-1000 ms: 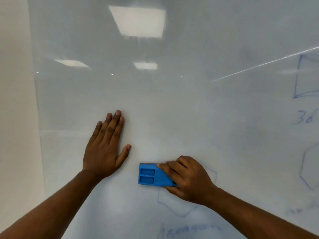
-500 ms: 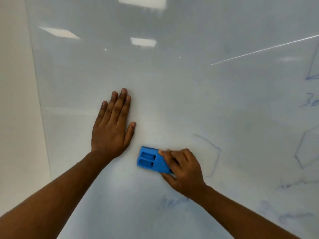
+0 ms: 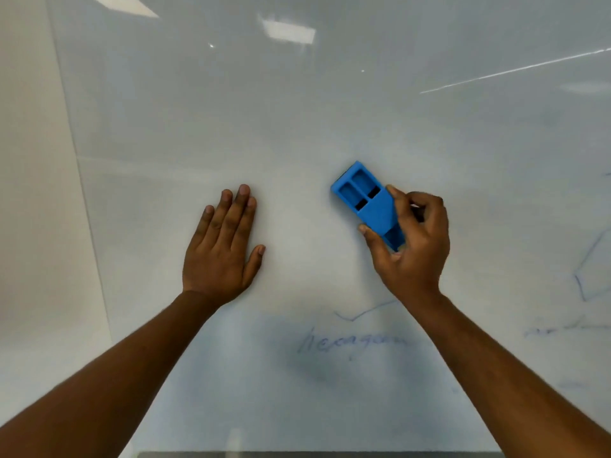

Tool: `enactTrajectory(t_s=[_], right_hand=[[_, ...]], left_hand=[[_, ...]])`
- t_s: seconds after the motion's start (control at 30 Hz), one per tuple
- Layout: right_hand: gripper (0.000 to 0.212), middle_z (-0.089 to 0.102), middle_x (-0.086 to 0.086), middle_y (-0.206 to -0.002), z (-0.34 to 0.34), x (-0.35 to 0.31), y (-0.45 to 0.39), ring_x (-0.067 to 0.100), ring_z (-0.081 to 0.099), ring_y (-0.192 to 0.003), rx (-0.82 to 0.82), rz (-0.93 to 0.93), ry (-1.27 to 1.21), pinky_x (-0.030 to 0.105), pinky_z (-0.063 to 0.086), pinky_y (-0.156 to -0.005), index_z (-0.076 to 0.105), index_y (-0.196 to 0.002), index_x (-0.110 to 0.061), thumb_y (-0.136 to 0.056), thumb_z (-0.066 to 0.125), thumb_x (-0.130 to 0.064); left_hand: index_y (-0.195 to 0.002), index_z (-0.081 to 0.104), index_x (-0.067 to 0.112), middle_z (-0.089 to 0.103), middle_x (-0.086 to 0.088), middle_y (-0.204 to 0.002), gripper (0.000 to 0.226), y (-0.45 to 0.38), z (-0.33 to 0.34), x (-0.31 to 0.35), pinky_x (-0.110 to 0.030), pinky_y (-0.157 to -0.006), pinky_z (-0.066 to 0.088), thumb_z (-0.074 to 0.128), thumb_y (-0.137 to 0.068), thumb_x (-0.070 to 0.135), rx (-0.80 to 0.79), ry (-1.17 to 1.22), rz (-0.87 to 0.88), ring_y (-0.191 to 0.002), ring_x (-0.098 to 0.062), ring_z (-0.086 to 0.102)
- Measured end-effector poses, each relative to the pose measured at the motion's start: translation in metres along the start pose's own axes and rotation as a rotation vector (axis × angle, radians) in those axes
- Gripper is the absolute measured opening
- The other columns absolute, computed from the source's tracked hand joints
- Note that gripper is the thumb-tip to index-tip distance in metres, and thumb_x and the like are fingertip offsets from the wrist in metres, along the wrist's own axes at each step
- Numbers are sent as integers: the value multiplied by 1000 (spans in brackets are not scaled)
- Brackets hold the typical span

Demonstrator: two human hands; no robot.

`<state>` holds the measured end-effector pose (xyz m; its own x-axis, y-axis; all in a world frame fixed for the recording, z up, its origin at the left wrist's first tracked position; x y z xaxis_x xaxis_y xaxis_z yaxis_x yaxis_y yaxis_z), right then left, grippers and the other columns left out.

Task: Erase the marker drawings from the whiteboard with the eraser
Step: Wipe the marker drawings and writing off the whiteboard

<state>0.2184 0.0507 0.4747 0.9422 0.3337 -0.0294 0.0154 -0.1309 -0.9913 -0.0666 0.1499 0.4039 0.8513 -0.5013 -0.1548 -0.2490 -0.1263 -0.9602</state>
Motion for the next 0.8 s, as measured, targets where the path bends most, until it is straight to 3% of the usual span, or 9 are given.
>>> enactTrajectory(t_s=[0.07,0.17,0.3,0.37,0.5,0.6,0.7,0.8], right_hand=[[65,52,4,-122,16,-15,43,25,55,-102,-66,-68,-26,29,48,-82,59,-142,-17,-86,80,-42],[55,54,7,-119,39,-45,136,30,58,-90,-298,-361,-2,41,55,-76,69,-133,-14,-83,82,-35],[49,64,7,-112,44,-44,176,25,62,-87,-467,-516,27,41,56,-73,67,-133,-17,-88,76,-35],[48,67,10,-112,31,-32,147,28,62,-89,-403,-436,11,43,56,-74,68,-133,-15,-91,74,-37],[56,57,10,-116,-20,34,40,32,60,-97,-78,-83,2,40,56,-76,62,-134,-14,-88,77,-42],[67,49,6,-122,-40,71,-15,26,56,-108,53,94,19,33,53,-84,54,-144,-20,-89,76,-50],[64,49,8,-120,-30,61,12,32,56,-106,84,64,21,37,51,-87,54,-144,-16,-91,76,-44],[55,52,6,-116,-3,28,97,31,56,-97,-106,-121,-20,39,53,-82,62,-137,-12,-88,75,-34]], left_hand=[[-174,6,14,-2,0,-182,74,2,1,-2,-39,-138,5,32,-113,46,8,-15,5,-169,-22,3],[-174,4,15,-3,0,-182,75,1,3,-3,-38,-138,3,29,-112,48,-12,-26,3,-170,-22,1],[-173,2,14,-9,2,-182,75,2,-1,3,-36,-138,-1,33,-112,44,-56,-10,-51,-169,-20,-6],[-173,2,11,-12,2,-181,79,10,-4,7,-34,-137,-4,39,-110,40,-100,9,-98,-169,-19,-9],[-174,0,15,-8,1,-182,83,23,0,42,-34,-138,-1,42,-107,38,-207,-15,162,-169,-17,-6],[-172,7,9,-4,-1,-182,80,13,7,59,-35,-138,2,44,-107,38,-186,-5,153,-169,-18,-3],[-169,19,3,9,-7,-179,77,4,14,67,-36,-138,5,45,-105,36,-101,-21,86,-169,-18,0],[-168,27,2,21,-12,-176,73,7,18,67,-39,-138,9,42,-104,36,-20,-73,74,-169,-20,4]])
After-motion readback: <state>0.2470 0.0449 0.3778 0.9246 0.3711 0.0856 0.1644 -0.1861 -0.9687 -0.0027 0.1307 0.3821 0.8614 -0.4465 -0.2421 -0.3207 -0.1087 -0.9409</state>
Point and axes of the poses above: each hand's wrist, its own y-axis away from the middle knuckle, its own z-axis out of the palm, x = y × z, the point moved 7 cm from there along -y, towards the middle knuckle
